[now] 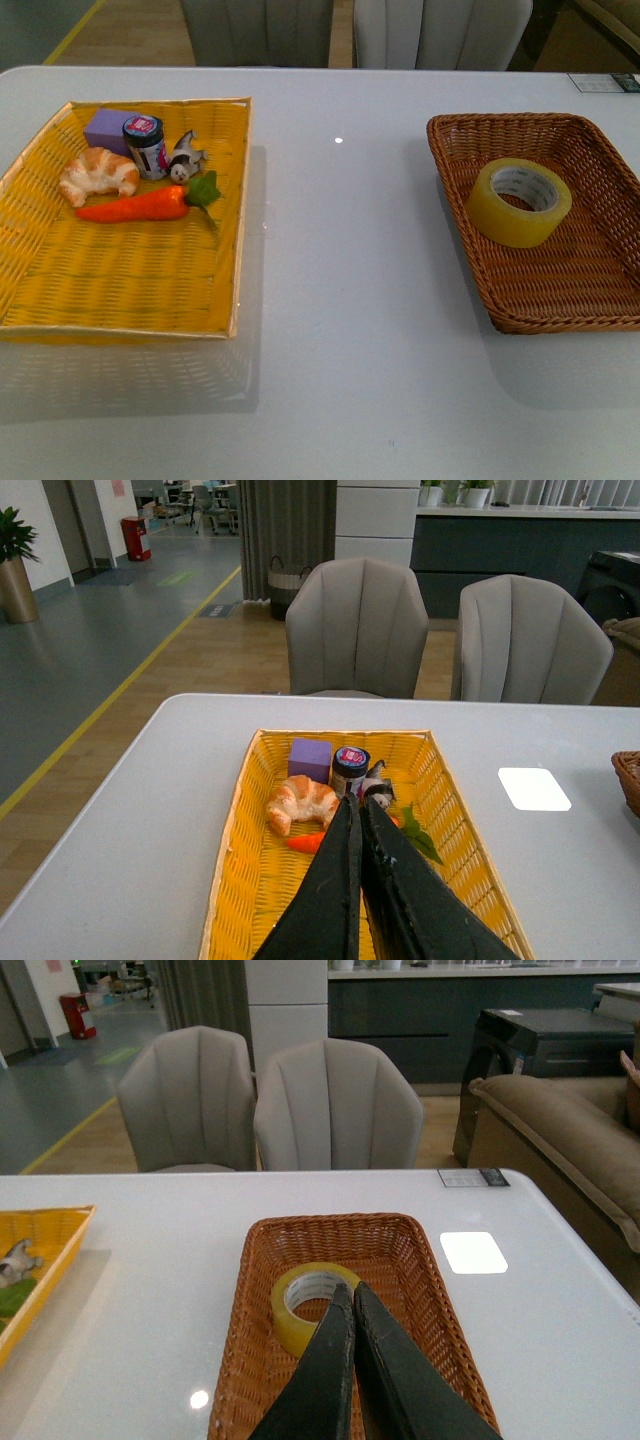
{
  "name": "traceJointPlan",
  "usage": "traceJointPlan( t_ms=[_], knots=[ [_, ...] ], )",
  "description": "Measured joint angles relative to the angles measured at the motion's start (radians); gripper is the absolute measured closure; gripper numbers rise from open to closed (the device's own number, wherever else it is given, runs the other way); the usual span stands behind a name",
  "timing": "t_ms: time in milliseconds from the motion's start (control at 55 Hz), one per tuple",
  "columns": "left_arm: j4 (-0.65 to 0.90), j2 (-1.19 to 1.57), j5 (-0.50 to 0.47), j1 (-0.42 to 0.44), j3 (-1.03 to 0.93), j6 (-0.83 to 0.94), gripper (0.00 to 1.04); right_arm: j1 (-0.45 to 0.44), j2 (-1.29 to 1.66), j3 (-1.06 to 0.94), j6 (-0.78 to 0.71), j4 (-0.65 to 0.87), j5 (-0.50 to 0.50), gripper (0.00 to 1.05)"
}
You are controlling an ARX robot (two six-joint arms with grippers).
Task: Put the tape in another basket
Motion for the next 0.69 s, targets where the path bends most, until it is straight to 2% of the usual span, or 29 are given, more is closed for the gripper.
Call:
traceJointPlan(
  t_ms=[291,364,400,636,691],
  knots=[
    [0.000,0.000,0.000,0.000,0.000,0.000,1.03,0.000,-0.075,0.000,0.000,-0.073,0.000,1.03],
    [0.000,0.000,0.000,0.000,0.000,0.000,1.03,0.001,-0.178,0.000,0.000,-0.214,-0.001,1.03],
    [0.000,0.000,0.000,0.000,0.000,0.000,1.03,0.001,-0.210,0.000,0.000,-0.237,0.001,1.03],
    [0.000,0.000,0.000,0.000,0.000,0.000,1.03,0.002,-0.241,0.000,0.000,-0.248,0.000,1.03],
    [0.000,0.000,0.000,0.000,0.000,0.000,1.03,0.002,-0.242,0.000,-0.001,-0.248,0.000,0.96]
  ],
)
